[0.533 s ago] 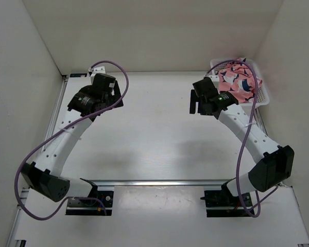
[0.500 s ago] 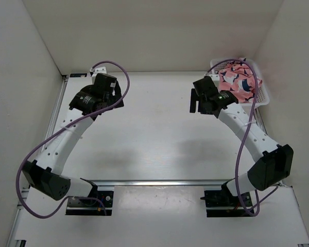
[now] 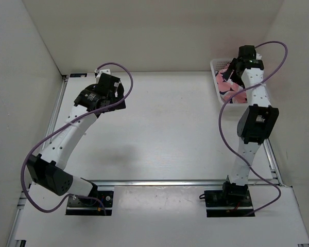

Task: Fold and stack the shorts
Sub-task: Grab the shorts from the pile, then move the shorts to the center of the board

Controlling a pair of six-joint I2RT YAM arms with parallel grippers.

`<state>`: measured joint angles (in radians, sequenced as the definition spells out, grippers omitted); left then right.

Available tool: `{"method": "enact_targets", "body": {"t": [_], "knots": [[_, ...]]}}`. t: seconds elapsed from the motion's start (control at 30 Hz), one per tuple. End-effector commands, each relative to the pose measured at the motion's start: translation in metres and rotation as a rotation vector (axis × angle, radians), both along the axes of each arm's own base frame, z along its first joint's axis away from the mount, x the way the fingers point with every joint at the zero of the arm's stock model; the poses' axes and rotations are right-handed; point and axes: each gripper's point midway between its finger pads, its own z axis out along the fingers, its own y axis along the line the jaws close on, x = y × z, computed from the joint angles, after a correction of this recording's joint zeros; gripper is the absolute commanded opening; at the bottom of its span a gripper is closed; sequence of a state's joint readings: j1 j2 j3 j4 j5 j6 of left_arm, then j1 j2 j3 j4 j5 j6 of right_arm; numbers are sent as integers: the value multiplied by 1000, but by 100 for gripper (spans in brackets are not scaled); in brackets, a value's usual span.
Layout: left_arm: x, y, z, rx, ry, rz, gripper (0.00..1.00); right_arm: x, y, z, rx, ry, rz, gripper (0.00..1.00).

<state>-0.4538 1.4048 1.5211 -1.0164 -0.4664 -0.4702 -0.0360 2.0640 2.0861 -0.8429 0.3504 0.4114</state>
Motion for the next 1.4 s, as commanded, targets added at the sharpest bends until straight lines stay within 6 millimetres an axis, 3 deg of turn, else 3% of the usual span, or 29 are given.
{"method": "enact_targets", "body": {"t": [0.0, 0.03, 0.07, 0.13, 0.17, 0.23, 0.3, 0.33, 0.37, 0.4, 0.47, 0.5, 0.53, 0.6, 0.63, 0.73, 0.8, 0.87, 0.9, 0.97, 1.07, 1.13, 1.17, 1.2, 1.3, 1.33, 1.37], "knots": [[6, -3, 3, 0, -2, -14, 100, 15, -17, -16, 86, 34, -7, 100], [8, -5, -3, 7, 13, -14, 100, 28, -22, -6, 96, -11, -17, 100], [9, -5, -6, 11, 22, -14, 100, 32, -33, -29, 109, 31, -49, 100], [15, -10, -8, 7, 31, -21, 100, 41, -41, -36, 132, 17, -76, 100], [16, -10, -11, 10, 39, -21, 100, 44, -48, -55, 143, 46, -88, 100], [21, -14, -14, 15, 52, -33, 100, 49, -54, -68, 162, 48, -100, 100], [23, -15, -20, 22, 68, -33, 100, 57, -55, -85, 186, 51, -93, 92], [27, -17, -22, 33, 76, -41, 100, 63, -54, -87, 195, 34, -83, 82], [29, -18, -21, 32, 73, -41, 100, 68, -53, -89, 195, 25, -67, 67], [32, -19, -22, 40, 76, -49, 100, 70, -52, -87, 196, 17, -51, 34], [33, -19, -23, 44, 84, -49, 100, 73, -53, -70, 190, -22, -47, 7], [34, -20, -20, 40, 76, -49, 100, 71, -52, -63, 195, -33, -54, 1], [35, -20, -23, 44, 84, -49, 100, 70, -52, -51, 191, -55, -52, 1], [35, -22, -23, 38, 87, -55, 100, 64, -40, -9, 148, -131, -25, 1], [34, -24, -24, 28, 92, -63, 100, 57, -34, 35, 117, -209, -3, 1], [35, -22, -24, 21, 95, -60, 100, 45, 6, 101, 55, -328, 123, 1], [41, 3, -6, -20, 51, 1, 100, 14, 62, 186, 42, -481, 292, 1], [39, 15, 9, -55, 23, 22, 100, -8, 92, 233, 19, -575, 393, 1], [39, 17, 19, -88, 3, 18, 100, -30, 120, 263, 24, -638, 476, 1], [34, 37, 37, -98, -30, 54, 100, -62, 148, 299, 46, -720, 569, 1], [28, 62, 66, -109, -83, 116, 100, -110, 207, 326, 116, -783, 743, 1], [21, 73, 77, -117, -94, 140, 100, -127, 228, 321, 147, -768, 809, 1], [17, 82, 91, -123, -129, 161, 100, -145, 238, 325, 162, -778, 845, 1], [13, 84, 96, -132, -142, 163, 100, -145, 246, 298, 170, -711, 863, 1], [0, 96, 114, -151, -197, 185, 100, -146, 245, 250, 178, -609, 830, 1], [-4, 92, 113, -163, -193, 158, 100, -141, 246, 200, 191, -487, 826, 2], [-4, 93, 115, -172, -205, 158, 100, -139, 241, 182, 188, -449, 813, 42]]}}
